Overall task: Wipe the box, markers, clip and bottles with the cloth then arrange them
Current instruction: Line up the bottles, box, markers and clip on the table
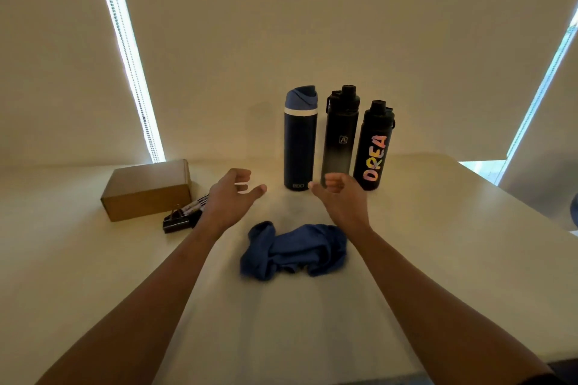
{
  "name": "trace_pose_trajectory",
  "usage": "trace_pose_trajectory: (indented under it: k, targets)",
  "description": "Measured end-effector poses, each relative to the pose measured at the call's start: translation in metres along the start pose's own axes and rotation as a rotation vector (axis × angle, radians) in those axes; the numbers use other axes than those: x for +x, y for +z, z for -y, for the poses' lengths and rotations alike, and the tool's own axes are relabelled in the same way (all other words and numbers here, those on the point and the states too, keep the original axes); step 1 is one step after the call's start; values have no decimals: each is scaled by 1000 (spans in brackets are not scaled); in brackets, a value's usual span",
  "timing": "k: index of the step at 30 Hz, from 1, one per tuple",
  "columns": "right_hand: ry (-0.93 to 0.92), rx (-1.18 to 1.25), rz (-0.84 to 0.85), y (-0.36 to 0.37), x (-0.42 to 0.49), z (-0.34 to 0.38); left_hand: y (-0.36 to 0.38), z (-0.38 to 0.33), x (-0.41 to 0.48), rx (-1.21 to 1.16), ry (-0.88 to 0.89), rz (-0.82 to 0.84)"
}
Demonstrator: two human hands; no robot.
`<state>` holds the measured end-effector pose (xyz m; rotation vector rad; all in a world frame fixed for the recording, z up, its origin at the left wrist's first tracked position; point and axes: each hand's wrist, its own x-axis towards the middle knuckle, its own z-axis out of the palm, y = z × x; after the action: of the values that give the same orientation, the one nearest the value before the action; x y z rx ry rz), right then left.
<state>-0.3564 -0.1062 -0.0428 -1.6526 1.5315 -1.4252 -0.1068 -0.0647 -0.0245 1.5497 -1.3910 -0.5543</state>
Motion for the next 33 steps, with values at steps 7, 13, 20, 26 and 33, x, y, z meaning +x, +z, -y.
trace_pose_trajectory:
  k: [7,13,20,26,33]
  targets:
    - [-125,31,311,64,-24,58,-79,32,-17,64,5,-144]
    - [-234,-13,493,133,-34,94,-136,63,-20,50,11,-378]
    - [-440,-122,564,204,-38,111,-181,112,-8,272,-85,-592]
    - [-539,-223,569,228,-30,101,-183,132,2,142,-64,-502]
    - [-526,-130,416,212,-15,81,-171,139,12,98,56,-359]
